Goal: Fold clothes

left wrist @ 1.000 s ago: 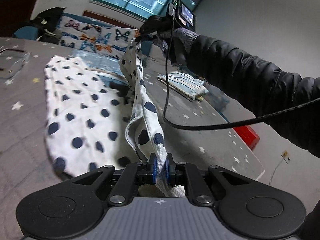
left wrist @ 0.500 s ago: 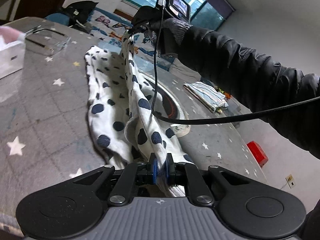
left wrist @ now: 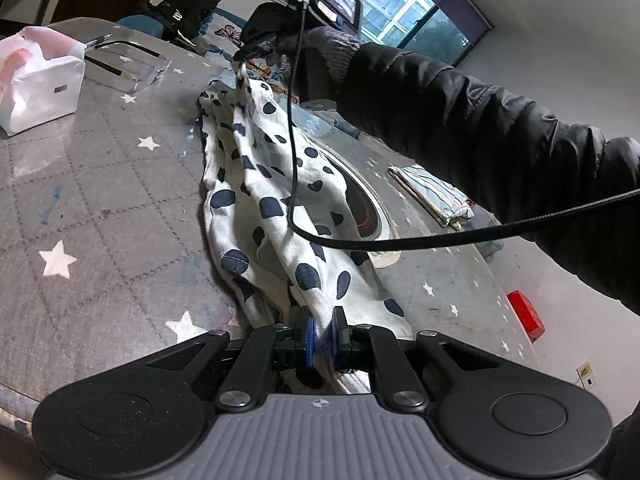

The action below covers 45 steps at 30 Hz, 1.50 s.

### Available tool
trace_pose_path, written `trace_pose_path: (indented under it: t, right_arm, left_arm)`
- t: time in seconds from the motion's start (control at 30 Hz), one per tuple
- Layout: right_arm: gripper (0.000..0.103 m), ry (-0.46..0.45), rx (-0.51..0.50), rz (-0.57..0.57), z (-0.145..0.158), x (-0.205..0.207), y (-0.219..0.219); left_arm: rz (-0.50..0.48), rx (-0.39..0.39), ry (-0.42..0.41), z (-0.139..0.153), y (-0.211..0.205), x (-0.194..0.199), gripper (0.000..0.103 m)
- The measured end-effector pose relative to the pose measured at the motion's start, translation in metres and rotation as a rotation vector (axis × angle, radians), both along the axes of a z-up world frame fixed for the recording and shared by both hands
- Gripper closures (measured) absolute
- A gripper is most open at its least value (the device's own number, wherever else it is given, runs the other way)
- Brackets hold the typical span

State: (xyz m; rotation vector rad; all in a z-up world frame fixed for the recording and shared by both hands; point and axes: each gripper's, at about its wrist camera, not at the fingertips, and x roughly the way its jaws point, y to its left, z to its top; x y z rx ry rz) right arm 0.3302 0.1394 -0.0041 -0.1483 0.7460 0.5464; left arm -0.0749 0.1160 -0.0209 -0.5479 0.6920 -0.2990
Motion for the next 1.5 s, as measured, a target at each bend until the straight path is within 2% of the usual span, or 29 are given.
trace_pose_path:
  t: [0.4,1.17,1.5]
  right_arm:
    - [0.101,0.033,-0.018,0.031,-0.020,-0.003,0.020]
    - [0.101,0.040,-0.038,0.033,-0.025,-0.002,0.028]
    - [0.101,0.043,-0.033,0.035,-0.023,-0.002,0.029]
  left_arm:
    - [0.027,0.005,0.030,0.002,-0.006,-0.002,0.094]
    - [0.040,0.002,0.064,0.003,-0.006,0.000,0.094]
    - [0.042,0.024,0.074,0.005,-0.008,0.002,0.094]
